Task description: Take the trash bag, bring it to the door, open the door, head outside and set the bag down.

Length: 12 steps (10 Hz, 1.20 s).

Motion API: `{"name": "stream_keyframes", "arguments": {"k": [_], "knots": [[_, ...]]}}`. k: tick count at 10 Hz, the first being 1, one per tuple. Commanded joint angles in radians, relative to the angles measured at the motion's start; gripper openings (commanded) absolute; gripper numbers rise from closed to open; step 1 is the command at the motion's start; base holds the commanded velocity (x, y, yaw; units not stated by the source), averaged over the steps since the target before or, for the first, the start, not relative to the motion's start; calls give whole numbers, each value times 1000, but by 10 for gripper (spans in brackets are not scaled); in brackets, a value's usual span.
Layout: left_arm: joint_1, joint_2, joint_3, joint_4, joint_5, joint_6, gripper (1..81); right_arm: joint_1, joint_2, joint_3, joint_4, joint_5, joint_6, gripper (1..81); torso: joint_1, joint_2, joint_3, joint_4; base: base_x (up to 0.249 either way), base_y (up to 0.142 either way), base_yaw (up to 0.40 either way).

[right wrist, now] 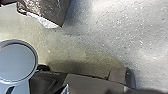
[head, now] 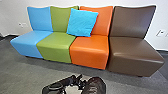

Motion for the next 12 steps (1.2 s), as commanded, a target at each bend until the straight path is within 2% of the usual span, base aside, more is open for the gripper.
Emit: {"name": "stream_keyframes", "arguments": {"k": [1, 5, 8, 10, 12], "knots": [[-148, 37, 17, -33, 68, -16, 811, 56, -42, 11, 10, -57, 2, 811, 0, 0, 0, 0, 0, 0, 0], [-143, 29, 100, -30, 76, -16, 811, 56, -17, -2, 10, -64, 4, 811, 0, 0, 0, 0, 0, 0, 0], [-116, 27, 103, -32, 74, -13, 811, 52, -6, -12, 10, -64, 7, 811, 0, 0, 0, 0, 0, 0, 0], [-100, 30, 103, -32, 74, -13, 811, 50, -3, -12, 9, -64, 10, 811, 0, 0, -91, 0, 0, 0, 0], [-97, 32, 103, -32, 74, -13, 811, 52, -3, -12, 9, -64, 10, 811, 0, 0, -112, 0, 0, 0, 0]]}}
